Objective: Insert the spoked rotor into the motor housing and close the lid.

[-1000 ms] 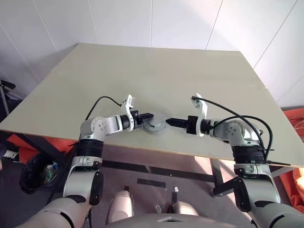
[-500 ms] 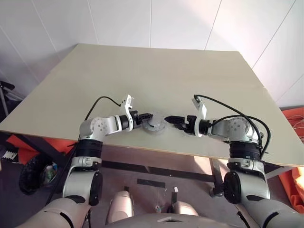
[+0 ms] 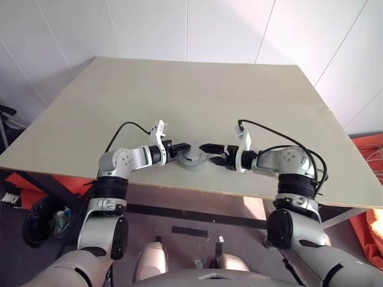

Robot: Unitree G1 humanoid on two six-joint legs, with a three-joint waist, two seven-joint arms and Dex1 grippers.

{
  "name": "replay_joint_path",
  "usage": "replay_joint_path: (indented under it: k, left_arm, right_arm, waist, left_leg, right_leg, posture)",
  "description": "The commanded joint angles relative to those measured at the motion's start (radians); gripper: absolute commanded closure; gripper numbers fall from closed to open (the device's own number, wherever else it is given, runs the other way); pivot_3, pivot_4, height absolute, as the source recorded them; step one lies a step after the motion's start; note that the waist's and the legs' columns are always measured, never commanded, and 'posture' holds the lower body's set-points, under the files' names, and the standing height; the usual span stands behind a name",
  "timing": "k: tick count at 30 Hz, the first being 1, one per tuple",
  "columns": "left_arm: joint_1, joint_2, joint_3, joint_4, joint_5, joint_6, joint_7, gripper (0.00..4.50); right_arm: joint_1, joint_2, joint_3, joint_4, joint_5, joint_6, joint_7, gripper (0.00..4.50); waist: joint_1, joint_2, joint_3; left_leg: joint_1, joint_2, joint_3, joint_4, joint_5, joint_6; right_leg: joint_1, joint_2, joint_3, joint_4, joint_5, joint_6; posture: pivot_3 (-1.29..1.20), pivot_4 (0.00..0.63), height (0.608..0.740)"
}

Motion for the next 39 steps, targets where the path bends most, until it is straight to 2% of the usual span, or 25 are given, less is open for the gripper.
replay_joint_path:
  k: [1,7,15,30,33,38,39]
  left_arm:
    - [0.02,0.005,-0.014,0.016,0.024,0.012,0.022,4.5]
    - [0.018,0.005,-0.013,0.017,0.025,0.007,0.024,4.5]
    - [0.018,0.009,-0.009,0.017,0.025,0.006,0.028,4.5]
    - [0.014,0.01,-0.008,0.024,0.029,-0.008,0.034,4.5]
    - [0.014,0.01,-0.008,0.025,0.029,-0.01,0.034,4.5]
    - [0.014,0.011,-0.008,0.026,0.03,-0.013,0.034,4.5]
    - [0.014,0.011,-0.009,0.026,0.03,-0.014,0.033,4.5]
  right_arm:
    - [-0.024,0.049,0.018,-0.035,0.05,0.045,0.011,0.04]
    - [-0.028,0.06,0.042,-0.005,0.029,-0.012,0.019,0.04]
    - [-0.084,0.114,-0.002,0.068,0.03,-0.135,-0.021,0.04]
    - [-0.108,0.138,-0.024,0.043,0.091,-0.1,-0.008,0.04]
    - [-0.108,0.137,-0.027,0.035,0.094,-0.093,-0.008,0.6]
    - [-0.107,0.137,-0.027,0.021,0.099,-0.087,0.0,2.26]
    - [-0.106,0.137,-0.024,0.018,0.1,-0.088,0.002,2.44]
  waist:
    - [0.001,0.0,0.0]
    - [-0.001,0.0,0.0]
    - [-0.018,0.0,0.0]
    - [-0.027,0.0,0.0]
    - [-0.027,0.0,0.0]
    - [-0.025,0.0,0.0]
    - [-0.024,0.0,0.0]
  left_leg:
    - [-0.001,0.0,0.0,0.0,0.0,0.0]
    - [-0.001,0.0,0.0,0.0,0.0,-0.001]
    - [0.0,0.001,0.0,-0.001,0.003,-0.004]
    - [-0.003,0.001,0.0,-0.001,0.004,-0.006]
    - [-0.005,0.001,0.0,-0.002,0.004,-0.006]
    - [-0.007,0.001,0.0,-0.002,0.004,-0.006]
    - [-0.007,0.001,0.0,-0.002,0.004,-0.006]
  right_leg:
    - [0.0,0.0,0.0,0.0,0.0,0.0]
    - [-0.002,0.0,0.0,0.0,0.0,0.0]
    - [-0.002,0.0,0.0,0.002,0.0,0.0]
    - [-0.007,0.001,0.0,0.002,0.002,-0.002]
    - [-0.008,0.001,0.0,0.002,0.002,-0.002]
    - [-0.009,0.001,0.0,0.002,0.002,-0.002]
    - [-0.009,0.001,0.0,0.002,0.002,-0.002]
  posture:
    - [0.0,0.0,0.74]
    - [0.0,0.0,0.74]
    - [0.0,0.0,0.74]
    - [0.0,0.0,0.74]
    - [0.0,0.0,0.74]
    - [0.0,0.0,0.74]
    - [0.0,0.0,0.74]
